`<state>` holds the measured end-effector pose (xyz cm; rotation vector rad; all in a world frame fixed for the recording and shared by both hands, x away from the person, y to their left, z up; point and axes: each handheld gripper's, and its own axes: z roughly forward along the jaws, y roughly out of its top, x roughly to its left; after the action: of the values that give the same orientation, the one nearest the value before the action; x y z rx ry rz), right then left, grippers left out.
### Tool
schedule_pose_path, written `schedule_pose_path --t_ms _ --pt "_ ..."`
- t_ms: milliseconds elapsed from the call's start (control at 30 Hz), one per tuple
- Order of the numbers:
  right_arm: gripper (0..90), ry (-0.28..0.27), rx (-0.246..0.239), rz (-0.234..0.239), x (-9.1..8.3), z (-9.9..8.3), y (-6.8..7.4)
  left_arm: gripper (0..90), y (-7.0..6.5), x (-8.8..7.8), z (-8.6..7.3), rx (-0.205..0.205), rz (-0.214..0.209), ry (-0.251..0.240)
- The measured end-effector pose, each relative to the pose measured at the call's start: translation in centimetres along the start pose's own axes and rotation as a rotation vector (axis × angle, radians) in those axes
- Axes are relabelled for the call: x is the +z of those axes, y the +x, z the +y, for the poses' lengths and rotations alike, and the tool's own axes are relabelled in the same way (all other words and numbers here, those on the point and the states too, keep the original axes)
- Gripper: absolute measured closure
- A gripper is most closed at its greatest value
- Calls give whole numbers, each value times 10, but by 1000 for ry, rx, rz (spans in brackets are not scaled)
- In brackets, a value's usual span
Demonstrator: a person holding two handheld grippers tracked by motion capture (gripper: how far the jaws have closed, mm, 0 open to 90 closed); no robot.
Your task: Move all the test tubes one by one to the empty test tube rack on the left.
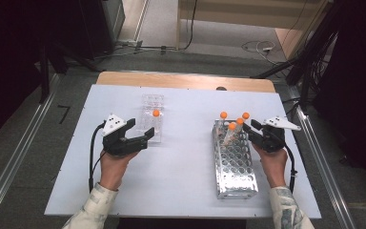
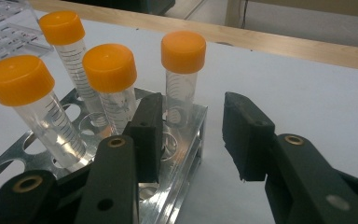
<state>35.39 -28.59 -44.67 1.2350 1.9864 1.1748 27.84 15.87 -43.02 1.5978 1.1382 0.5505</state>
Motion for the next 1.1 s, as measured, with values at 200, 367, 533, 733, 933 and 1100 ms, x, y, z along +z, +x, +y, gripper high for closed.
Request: schedule_pose_path --t_ms 200,367,533,733,933,1100 --pt "606 -1 2 17 6 0 -2 205 -1 0 0 1 -3 1" --pt "623 -4 -2 40 10 4 -2 205 -2 0 0 4 -6 5" --pt "644 8 -2 44 17 5 -2 205 -2 0 0 5 -6 3" --pt "675 -2 -11 49 20 5 -1 205 -2 1 -1 2 -5 8" --pt "707 7 -12 57 23 4 0 205 -2 1 -1 4 -6 8" --pt "718 3 -6 64 22 5 -1 205 -2 1 -1 3 -10 7"
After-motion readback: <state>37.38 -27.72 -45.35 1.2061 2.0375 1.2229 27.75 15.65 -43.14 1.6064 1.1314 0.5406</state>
